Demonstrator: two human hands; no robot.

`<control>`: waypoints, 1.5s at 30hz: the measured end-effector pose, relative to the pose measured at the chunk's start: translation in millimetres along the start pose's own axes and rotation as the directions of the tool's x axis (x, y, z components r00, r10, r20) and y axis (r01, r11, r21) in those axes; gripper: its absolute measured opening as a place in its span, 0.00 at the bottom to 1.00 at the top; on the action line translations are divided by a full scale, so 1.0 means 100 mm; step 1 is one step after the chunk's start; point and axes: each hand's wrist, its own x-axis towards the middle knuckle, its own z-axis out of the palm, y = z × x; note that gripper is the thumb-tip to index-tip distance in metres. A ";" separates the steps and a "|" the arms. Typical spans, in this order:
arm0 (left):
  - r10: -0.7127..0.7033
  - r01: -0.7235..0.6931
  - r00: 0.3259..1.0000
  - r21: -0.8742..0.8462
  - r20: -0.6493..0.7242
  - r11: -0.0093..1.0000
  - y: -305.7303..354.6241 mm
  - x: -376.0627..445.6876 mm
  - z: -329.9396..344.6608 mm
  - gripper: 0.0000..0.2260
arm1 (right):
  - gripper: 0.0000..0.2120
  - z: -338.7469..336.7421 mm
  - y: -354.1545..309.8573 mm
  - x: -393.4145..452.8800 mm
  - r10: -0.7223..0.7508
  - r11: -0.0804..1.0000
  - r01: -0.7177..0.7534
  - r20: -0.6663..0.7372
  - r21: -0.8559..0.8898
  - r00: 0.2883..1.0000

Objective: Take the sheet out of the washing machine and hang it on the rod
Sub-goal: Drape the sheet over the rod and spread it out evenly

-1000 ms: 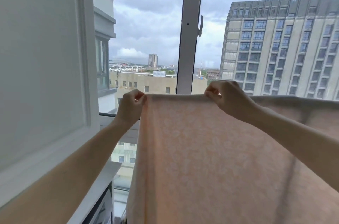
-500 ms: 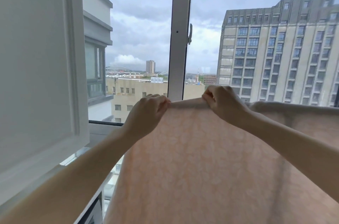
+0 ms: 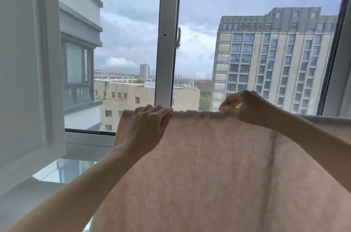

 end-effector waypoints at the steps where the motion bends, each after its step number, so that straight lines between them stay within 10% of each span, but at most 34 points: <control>1: 0.005 -0.005 1.000 0.010 -0.002 1.000 0.01 0.01 0.01 0.20 | 0.05 -0.03 0.05 -0.03 0.011 1.000 -0.011 0.029 -0.005 1.000; 11: 0.009 -0.010 1.000 0.158 0.011 0.987 0.36 0.06 0.15 0.17 | 0.05 -0.09 0.24 -0.08 0.108 0.986 -0.072 -0.241 0.153 0.964; 30: 0.139 -0.127 0.985 0.118 -0.106 0.985 1.33 0.31 0.72 0.19 | 0.05 -0.14 0.55 -0.21 0.039 0.998 -0.027 -0.242 0.052 0.969; 45: 0.153 -0.175 0.978 0.157 0.140 0.972 1.18 0.37 0.44 0.27 | 0.03 -0.45 0.92 -0.37 0.073 0.965 -0.064 -0.025 0.253 0.997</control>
